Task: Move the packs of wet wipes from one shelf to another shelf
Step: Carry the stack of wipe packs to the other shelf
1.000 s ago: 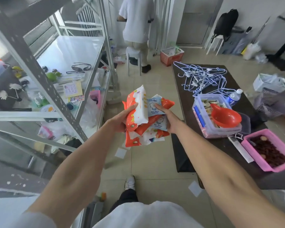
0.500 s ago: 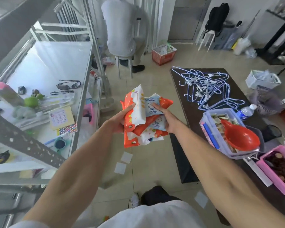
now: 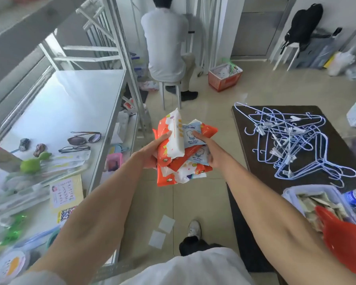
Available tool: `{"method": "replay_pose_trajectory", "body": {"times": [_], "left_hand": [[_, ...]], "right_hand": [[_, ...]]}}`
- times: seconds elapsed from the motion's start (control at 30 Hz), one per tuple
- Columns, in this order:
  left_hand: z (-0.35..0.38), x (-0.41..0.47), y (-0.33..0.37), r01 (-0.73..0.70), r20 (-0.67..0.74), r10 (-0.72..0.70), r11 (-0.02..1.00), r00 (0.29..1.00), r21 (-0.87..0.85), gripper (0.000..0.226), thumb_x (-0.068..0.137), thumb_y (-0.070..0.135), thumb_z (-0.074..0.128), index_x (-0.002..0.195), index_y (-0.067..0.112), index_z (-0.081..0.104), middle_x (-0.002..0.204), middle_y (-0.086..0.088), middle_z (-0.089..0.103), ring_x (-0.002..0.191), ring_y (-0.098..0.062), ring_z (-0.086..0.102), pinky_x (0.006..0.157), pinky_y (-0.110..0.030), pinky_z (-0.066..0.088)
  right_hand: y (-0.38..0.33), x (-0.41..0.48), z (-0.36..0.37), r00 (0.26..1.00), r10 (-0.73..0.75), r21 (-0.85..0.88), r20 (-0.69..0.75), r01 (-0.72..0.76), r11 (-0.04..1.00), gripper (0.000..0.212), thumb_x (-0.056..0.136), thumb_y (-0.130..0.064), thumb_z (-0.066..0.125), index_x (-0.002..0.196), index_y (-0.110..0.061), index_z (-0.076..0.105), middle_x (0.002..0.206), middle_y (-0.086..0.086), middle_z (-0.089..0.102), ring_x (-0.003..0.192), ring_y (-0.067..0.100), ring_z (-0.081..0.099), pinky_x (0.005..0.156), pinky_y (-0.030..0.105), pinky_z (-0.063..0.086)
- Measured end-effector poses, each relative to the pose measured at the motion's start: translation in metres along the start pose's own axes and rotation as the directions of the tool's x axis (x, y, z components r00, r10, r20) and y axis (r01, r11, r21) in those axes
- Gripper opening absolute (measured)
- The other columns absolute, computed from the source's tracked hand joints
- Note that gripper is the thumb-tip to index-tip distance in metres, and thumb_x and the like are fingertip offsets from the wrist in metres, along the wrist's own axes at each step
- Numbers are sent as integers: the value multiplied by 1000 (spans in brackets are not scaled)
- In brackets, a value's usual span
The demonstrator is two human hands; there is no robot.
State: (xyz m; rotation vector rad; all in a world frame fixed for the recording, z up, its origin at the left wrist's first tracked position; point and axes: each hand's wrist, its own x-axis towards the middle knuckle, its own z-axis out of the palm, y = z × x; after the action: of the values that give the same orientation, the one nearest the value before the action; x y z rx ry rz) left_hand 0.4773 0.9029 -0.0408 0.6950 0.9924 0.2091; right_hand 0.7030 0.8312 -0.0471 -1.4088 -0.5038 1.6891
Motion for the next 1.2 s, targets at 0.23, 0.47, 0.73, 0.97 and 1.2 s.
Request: {"method": "replay_pose_trajectory", "body": {"times": [0.23,0.47,0.73,0.97,1.2], "left_hand": [[1,63,93,-28,-44,26,999,999,-34,65,82,63,71,129,19,59,105,-7,75,91,-27,74,62,-37,62],[-24,113,144,-6,-66,1,997,998,-82,85,70,64,82,138,21,56,120,-9,71,108,-31,68,83,-46,59],[-80,181,231,-3,-28,-3,982,1000,-187,89,63,59,88,136,19,55,116,-8,70,99,-28,70,60,-36,63],[-147,238,338,-51,-39,43,967,998,-249,98,56,60,93,137,20,56,110,-4,69,88,-21,71,49,-29,59],[-214,245,384,-118,-84,95,935,992,-334,87,59,59,91,129,20,58,107,-5,72,87,-24,73,51,-32,60]], "right_hand": [[-90,79,-21,999,-3,-39,40,5,999,44,81,-48,80,109,-15,73,112,13,78,102,31,75,97,44,58],[-142,146,-21,994,41,-70,101,-34,997,42,84,-46,77,112,-15,73,109,12,78,92,27,77,85,39,62],[-210,257,0,995,42,-142,86,-29,989,38,86,-48,75,108,-17,74,109,12,79,98,30,75,93,43,59],[-303,364,45,996,12,-191,93,6,982,37,86,-45,76,109,-16,74,105,10,79,86,25,78,75,35,62],[-340,446,103,982,74,-260,172,-27,965,40,87,-46,75,113,-16,72,108,12,79,88,28,77,75,37,63]]}}
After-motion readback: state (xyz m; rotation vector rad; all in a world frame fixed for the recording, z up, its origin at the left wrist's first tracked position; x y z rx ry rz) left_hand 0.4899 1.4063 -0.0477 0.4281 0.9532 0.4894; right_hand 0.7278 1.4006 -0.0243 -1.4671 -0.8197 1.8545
